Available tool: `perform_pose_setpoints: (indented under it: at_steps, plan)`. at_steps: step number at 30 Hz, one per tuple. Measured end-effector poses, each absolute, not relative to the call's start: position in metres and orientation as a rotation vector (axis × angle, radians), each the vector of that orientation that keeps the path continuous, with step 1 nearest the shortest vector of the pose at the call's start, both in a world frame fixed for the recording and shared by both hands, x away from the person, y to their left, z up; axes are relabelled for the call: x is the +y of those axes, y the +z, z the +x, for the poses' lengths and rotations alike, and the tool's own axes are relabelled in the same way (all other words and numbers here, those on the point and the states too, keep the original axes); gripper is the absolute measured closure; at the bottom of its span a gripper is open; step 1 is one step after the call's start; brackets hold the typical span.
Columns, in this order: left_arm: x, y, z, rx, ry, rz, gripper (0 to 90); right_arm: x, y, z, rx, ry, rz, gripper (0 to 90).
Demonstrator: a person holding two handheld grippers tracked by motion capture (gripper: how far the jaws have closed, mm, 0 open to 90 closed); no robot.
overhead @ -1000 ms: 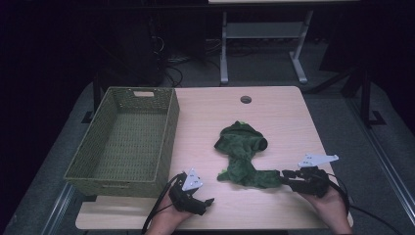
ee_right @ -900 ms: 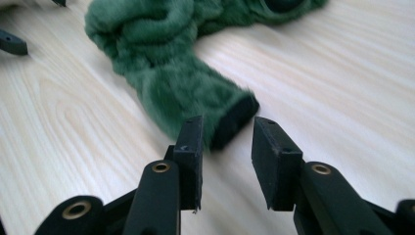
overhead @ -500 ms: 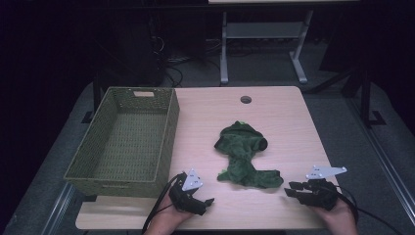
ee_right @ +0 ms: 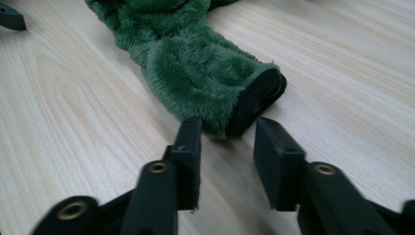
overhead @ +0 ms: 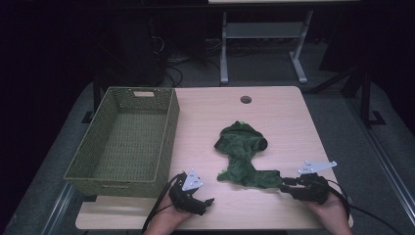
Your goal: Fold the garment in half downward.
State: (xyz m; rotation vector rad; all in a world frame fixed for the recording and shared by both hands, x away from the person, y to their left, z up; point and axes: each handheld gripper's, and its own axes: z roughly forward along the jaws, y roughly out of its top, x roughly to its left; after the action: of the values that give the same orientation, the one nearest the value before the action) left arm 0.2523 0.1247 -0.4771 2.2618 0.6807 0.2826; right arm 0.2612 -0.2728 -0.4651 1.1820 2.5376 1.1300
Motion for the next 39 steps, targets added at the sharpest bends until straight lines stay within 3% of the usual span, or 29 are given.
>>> perform_pose_setpoints:
  at_steps: [3, 6, 22, 39]
  plan:
    - [0.125, -0.477, 0.253, 0.680, 0.283, 2.262, 12.5, -0.271, -0.465, 0.262, 2.542, 1.131, 1.172, 81.7]
    - [0.125, -0.477, 0.252, 0.680, 0.282, 2.259, 12.6, -0.271, -0.462, 0.262, 2.537, 1.143, 1.148, 84.6]
    - [0.124, -0.478, 0.252, 0.685, 0.283, 2.252, 12.5, -0.242, -0.416, 0.270, 2.474, 1.325, 0.932, 86.0]
    - [0.125, -0.477, 0.253, 0.675, 0.292, 2.259, 12.5, -0.196, -0.405, 0.291, 2.534, 1.366, 0.768, 85.7]
